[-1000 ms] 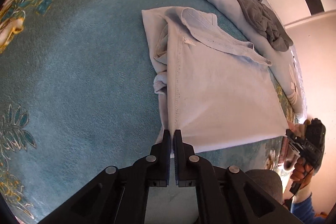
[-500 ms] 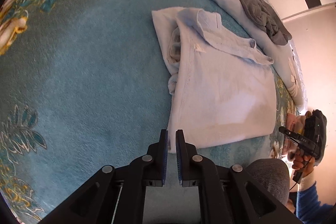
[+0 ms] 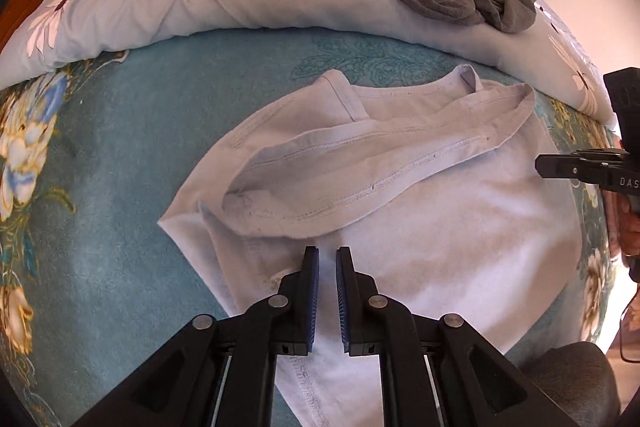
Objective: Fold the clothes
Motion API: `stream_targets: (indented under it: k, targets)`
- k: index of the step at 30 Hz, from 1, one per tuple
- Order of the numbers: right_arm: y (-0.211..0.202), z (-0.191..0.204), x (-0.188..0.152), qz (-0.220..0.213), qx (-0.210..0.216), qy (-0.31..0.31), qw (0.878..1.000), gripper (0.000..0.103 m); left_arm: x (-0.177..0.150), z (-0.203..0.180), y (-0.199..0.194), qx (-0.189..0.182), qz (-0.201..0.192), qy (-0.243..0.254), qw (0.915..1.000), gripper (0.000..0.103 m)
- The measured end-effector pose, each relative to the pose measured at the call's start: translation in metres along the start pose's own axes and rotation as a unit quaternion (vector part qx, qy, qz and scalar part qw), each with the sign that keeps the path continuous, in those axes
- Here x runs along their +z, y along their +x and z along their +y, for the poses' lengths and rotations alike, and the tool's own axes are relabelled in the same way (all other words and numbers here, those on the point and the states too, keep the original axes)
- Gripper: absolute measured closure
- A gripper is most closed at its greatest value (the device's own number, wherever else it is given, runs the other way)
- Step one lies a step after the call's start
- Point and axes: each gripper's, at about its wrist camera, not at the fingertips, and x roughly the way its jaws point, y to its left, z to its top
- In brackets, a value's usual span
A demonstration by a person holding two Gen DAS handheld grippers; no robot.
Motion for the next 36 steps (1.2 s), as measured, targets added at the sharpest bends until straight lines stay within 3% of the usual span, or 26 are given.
stream_targets:
  k: [3, 6, 10, 14, 17, 18, 19, 20, 21, 23, 25, 28, 30, 34, 36]
  targets:
    - [0.018, -0.002, 0.016, 0.010, 0.002, 0.001, 1.000, 0.099, 0.012, 0.021, -0.002, -0.007, -0.037, -0.042, 0.9984, 0.093]
    - [0.016, -0.010, 0.038, -0.022, -0.007, 0.017, 1.000, 0.099, 0.024, 0.047, 0.000, 0.009, -0.059, -0.095, 0.9937, 0.092]
    - [0.011, -0.031, 0.059, -0.050, -0.049, 0.054, 0.996, 0.099, 0.022, 0.081, 0.002, 0.028, -0.065, -0.192, 0.9788, 0.092]
    - [-0.004, -0.050, 0.051, -0.054, -0.047, 0.083, 0.994, 0.099, -0.006, 0.080, -0.027, 0.005, -0.095, -0.239, 0.9664, 0.092]
    - [-0.028, -0.059, 0.018, -0.077, -0.032, 0.099, 0.992, 0.099, -0.033, 0.060, -0.046, -0.036, -0.094, -0.254, 0.9620, 0.089]
    - [-0.036, -0.064, 0.005, -0.082, -0.025, 0.108, 0.990, 0.090, -0.042, 0.050, -0.050, -0.058, -0.094, -0.258, 0.9599, 0.083]
    - [-0.041, -0.070, -0.012, -0.081, -0.013, 0.127, 0.988, 0.072, -0.050, 0.040, -0.052, -0.082, -0.093, -0.262, 0.9571, 0.078]
    - [-0.046, -0.077, -0.028, -0.081, -0.002, 0.146, 0.986, 0.063, -0.057, 0.028, -0.051, -0.106, -0.090, -0.263, 0.9548, 0.069]
    - [-0.050, -0.083, -0.045, -0.079, 0.011, 0.165, 0.983, 0.055, -0.062, 0.014, -0.049, -0.124, -0.086, -0.257, 0.9545, 0.065]
    - [-0.057, -0.090, -0.077, -0.072, 0.029, 0.195, 0.978, 0.054, -0.068, -0.014, -0.042, -0.141, -0.069, -0.236, 0.9590, 0.064]
    - [-0.063, -0.096, -0.109, -0.066, 0.042, 0.222, 0.972, 0.054, -0.072, -0.037, -0.027, -0.131, -0.039, -0.216, 0.9667, 0.064]
    - [-0.064, -0.103, -0.150, -0.060, 0.070, 0.266, 0.960, 0.054, -0.079, -0.070, -0.005, -0.131, -0.001, -0.197, 0.9716, 0.064]
    - [-0.061, -0.104, -0.167, -0.057, 0.089, 0.288, 0.952, 0.054, -0.082, -0.088, 0.005, -0.140, 0.012, -0.180, 0.9736, 0.064]
    - [-0.060, -0.099, -0.178, -0.076, 0.102, 0.315, 0.940, 0.054, -0.091, -0.109, 0.013, -0.122, 0.031, -0.156, 0.9797, 0.064]
    - [-0.056, -0.095, -0.178, -0.077, 0.100, 0.318, 0.940, 0.054, -0.095, -0.105, 0.013, -0.132, 0.032, -0.168, 0.9764, 0.064]
